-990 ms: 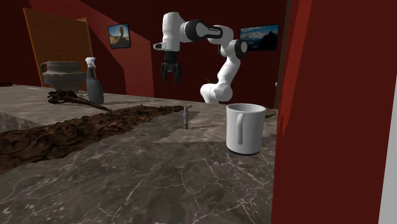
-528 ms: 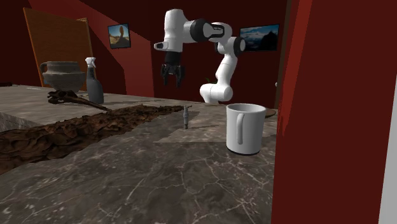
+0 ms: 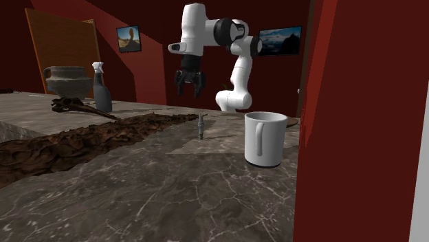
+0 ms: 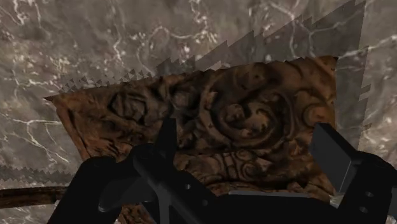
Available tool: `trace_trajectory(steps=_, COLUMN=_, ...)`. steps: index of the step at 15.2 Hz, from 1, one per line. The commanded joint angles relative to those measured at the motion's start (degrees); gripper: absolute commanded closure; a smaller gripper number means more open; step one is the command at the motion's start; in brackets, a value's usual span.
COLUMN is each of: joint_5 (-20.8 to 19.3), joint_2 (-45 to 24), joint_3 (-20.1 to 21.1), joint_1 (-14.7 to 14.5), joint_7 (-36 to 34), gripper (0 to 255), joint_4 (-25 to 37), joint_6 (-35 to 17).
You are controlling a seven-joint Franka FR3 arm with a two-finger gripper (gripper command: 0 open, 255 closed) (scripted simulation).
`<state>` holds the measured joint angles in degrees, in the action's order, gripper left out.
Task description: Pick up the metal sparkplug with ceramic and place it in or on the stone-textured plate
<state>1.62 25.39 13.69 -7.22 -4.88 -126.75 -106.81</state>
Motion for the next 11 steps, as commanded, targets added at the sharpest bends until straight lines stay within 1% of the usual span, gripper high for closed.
trace_trajectory(steps=1, joint_5=-0.3, joint_2=-3.2, joint_3=2.1, joint_1=-0.5, joint_7=-2.2, gripper=0, joint_4=2.4, joint_6=-1.2)
trace_trajectory(steps=6, joint_5=-2.4, joint_2=-11.1, joint_3=6.9, joint_1=-1.6, joint_7=-7.5, gripper=0, joint_4=9.2, joint_6=-3.2)
trace_trajectory(steps=11, joint_5=-6.6, joint_2=-20.1, joint_3=11.3, joint_1=-3.1, joint_7=-13.4, gripper=0, joint_4=17.5, joint_6=-3.9)
